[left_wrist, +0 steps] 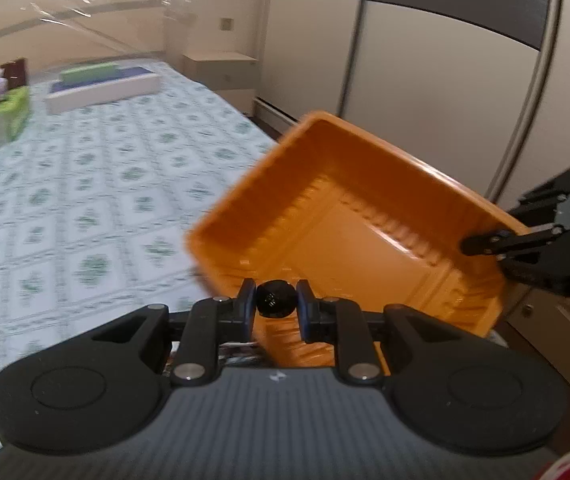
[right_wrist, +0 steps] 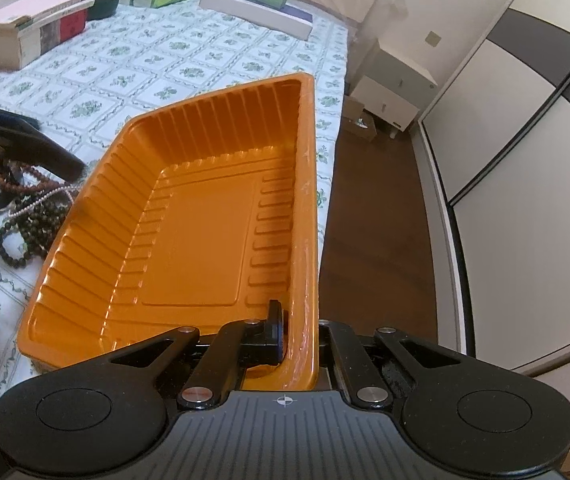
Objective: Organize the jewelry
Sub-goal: 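Carry the black case into the orange tray and open the left gripper, then grasp a black watch from the pile with the left gripper, then place the black watch into the orange tray with the left gripper, then grasp a second black watch from the pile with the left gripper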
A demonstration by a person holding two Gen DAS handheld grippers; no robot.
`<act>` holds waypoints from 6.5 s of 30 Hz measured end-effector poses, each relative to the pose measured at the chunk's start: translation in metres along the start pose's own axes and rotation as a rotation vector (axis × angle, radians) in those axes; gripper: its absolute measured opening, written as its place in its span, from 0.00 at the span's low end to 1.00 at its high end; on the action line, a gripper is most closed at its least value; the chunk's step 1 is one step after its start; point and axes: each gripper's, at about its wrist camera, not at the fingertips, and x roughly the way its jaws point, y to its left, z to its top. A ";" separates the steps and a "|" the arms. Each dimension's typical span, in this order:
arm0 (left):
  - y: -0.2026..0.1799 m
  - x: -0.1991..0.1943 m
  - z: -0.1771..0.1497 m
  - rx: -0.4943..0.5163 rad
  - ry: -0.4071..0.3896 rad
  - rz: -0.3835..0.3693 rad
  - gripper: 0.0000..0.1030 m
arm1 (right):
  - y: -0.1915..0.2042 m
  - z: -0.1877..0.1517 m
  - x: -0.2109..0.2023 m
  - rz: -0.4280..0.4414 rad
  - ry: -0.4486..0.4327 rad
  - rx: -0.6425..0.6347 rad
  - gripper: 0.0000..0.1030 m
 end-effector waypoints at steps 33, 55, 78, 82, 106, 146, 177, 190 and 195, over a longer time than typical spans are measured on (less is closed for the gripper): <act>0.081 -0.036 -0.083 -0.124 0.056 0.249 0.43 | -0.003 -0.005 0.001 0.019 -0.003 0.019 0.03; 0.118 -0.021 -0.099 -0.048 0.098 0.362 0.14 | -0.001 -0.003 0.003 0.012 0.015 0.013 0.03; 0.077 -0.054 -0.036 0.063 0.037 0.195 0.14 | 0.000 -0.004 0.005 0.006 0.018 0.015 0.03; 0.049 -0.045 -0.018 0.074 0.001 0.096 0.14 | 0.001 -0.003 0.004 0.007 0.014 0.017 0.03; -0.045 0.029 -0.019 0.134 0.083 -0.205 0.14 | -0.004 -0.004 -0.003 0.025 -0.009 0.029 0.03; 0.121 -0.030 -0.094 -0.060 0.090 0.327 0.37 | -0.002 -0.007 -0.003 0.020 -0.001 0.040 0.03; 0.124 -0.034 -0.082 0.041 0.159 0.321 0.03 | 0.000 -0.007 -0.001 0.015 0.003 0.033 0.03; 0.134 -0.052 -0.077 0.124 0.179 0.443 0.04 | 0.000 -0.007 -0.002 0.015 0.002 0.035 0.03; 0.143 -0.056 -0.083 0.120 0.192 0.492 0.04 | 0.000 -0.007 -0.003 0.014 0.001 0.036 0.03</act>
